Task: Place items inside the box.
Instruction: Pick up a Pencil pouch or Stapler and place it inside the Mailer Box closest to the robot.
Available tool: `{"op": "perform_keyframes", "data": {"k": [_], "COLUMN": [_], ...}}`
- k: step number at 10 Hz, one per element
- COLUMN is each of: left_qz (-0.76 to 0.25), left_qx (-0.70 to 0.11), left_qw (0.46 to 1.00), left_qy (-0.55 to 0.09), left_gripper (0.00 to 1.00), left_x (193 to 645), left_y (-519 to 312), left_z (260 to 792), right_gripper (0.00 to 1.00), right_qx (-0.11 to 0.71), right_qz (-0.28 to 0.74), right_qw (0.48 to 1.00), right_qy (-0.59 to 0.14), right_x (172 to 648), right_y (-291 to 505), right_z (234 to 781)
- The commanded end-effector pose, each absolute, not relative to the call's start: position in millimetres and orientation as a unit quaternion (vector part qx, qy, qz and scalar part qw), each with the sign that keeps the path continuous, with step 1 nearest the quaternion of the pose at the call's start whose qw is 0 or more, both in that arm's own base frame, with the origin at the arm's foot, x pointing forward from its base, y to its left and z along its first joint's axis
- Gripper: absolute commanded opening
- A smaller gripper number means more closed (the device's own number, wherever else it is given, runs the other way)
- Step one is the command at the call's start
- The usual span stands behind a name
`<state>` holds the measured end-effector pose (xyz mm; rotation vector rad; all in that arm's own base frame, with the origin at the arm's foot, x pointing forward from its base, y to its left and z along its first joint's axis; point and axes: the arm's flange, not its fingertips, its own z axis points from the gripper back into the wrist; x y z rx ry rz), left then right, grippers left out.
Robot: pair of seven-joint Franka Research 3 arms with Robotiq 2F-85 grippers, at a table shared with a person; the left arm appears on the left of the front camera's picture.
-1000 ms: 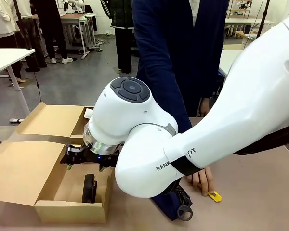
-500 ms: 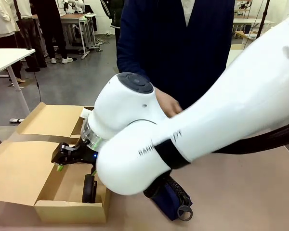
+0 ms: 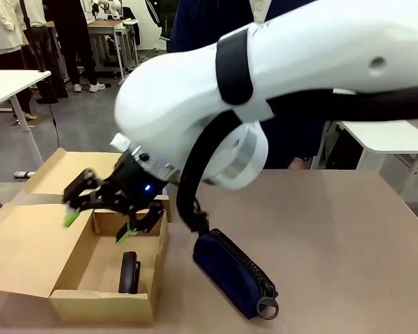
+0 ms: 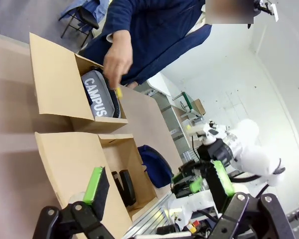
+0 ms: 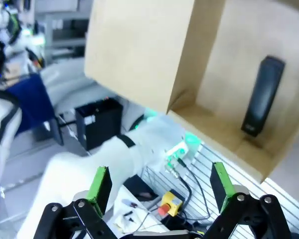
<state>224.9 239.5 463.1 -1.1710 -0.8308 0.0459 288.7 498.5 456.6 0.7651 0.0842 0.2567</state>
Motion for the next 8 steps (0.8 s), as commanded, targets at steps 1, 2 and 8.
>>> {"op": "perform_keyframes", "data": {"k": [1, 2, 8], "left_qz": [0.014, 0.014, 0.014], "left_qx": [-0.54, -0.54, -0.54], "left_qw": [0.744, 0.744, 0.744], "left_qy": [-0.393, -0.393, -0.393], "left_gripper": [1.0, 1.0, 1.0], "left_x": [226, 226, 226], "left_y": [239, 239, 239], "left_z": [464, 464, 464], "right_gripper": [1.0, 1.0, 1.0], "right_qx": [0.414, 0.419, 0.526], "right_qz": [0.077, 0.04, 0.071], "right_qw": [0.907, 0.906, 0.846], "right_qy": [-0.003, -0.027, -0.047], "right_x": [223, 222, 353], "right_y": [229, 197, 376], "right_z": [545, 541, 487]}}
